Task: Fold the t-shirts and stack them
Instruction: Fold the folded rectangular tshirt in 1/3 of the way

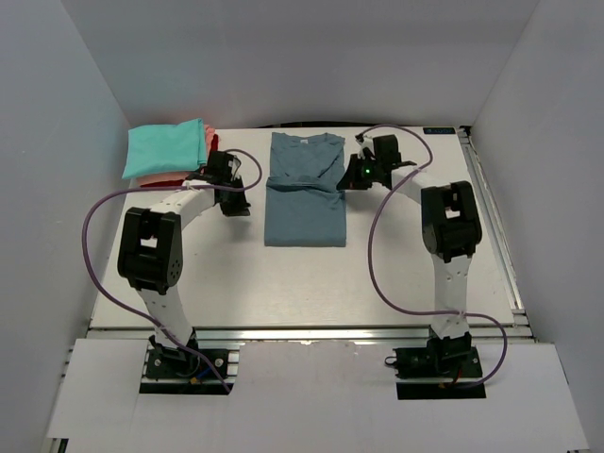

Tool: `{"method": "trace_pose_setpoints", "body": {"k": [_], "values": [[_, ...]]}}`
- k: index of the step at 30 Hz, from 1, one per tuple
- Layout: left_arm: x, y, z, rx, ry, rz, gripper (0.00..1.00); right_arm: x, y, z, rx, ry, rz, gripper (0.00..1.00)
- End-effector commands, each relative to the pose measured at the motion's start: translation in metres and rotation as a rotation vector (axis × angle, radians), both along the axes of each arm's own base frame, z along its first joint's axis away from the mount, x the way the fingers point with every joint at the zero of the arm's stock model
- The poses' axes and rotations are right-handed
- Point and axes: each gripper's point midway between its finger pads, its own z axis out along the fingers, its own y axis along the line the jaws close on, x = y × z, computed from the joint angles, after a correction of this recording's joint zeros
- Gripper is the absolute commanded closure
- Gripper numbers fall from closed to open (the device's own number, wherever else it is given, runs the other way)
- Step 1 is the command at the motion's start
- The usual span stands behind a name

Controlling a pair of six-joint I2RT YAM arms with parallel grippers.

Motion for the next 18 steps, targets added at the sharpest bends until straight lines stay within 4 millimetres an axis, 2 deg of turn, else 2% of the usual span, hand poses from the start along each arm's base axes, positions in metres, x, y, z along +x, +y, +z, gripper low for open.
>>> {"method": "trace_pose_setpoints", "body": {"k": [1,4,9,12,13,14,16,18], "values": [[0.002,0.0,0.025,-0.019,-0.066,-0.002,0.91,0.017,0.0,0.063,0.026,-0.181,-0.03,1.0],[0.0,0.001,0.023,-0.016,-0.063,-0.004,0.91,0.013,-0.005,0.064,0.026,-0.192,-0.059,1.0],[-0.003,0.002,0.021,-0.014,-0.059,-0.004,0.91,0.019,-0.005,0.061,0.019,-0.194,-0.081,1.0],[-0.005,0.001,0.021,-0.016,-0.054,-0.011,0.92,0.031,-0.008,0.056,-0.002,-0.194,-0.108,1.0],[-0.006,0.001,0.02,-0.013,-0.049,-0.015,0.92,0.034,-0.01,0.046,-0.019,-0.177,-0.116,1.0],[-0.005,0.002,0.021,-0.007,-0.052,-0.013,0.92,0.042,-0.009,0.05,-0.025,-0.189,-0.124,1.0],[-0.007,0.004,0.02,0.001,-0.047,-0.015,0.92,0.046,-0.012,0.039,-0.045,-0.167,-0.137,1.0],[-0.006,0.005,0.022,0.011,-0.049,-0.014,0.92,0.051,-0.014,0.036,-0.058,-0.171,-0.153,1.0]]}}
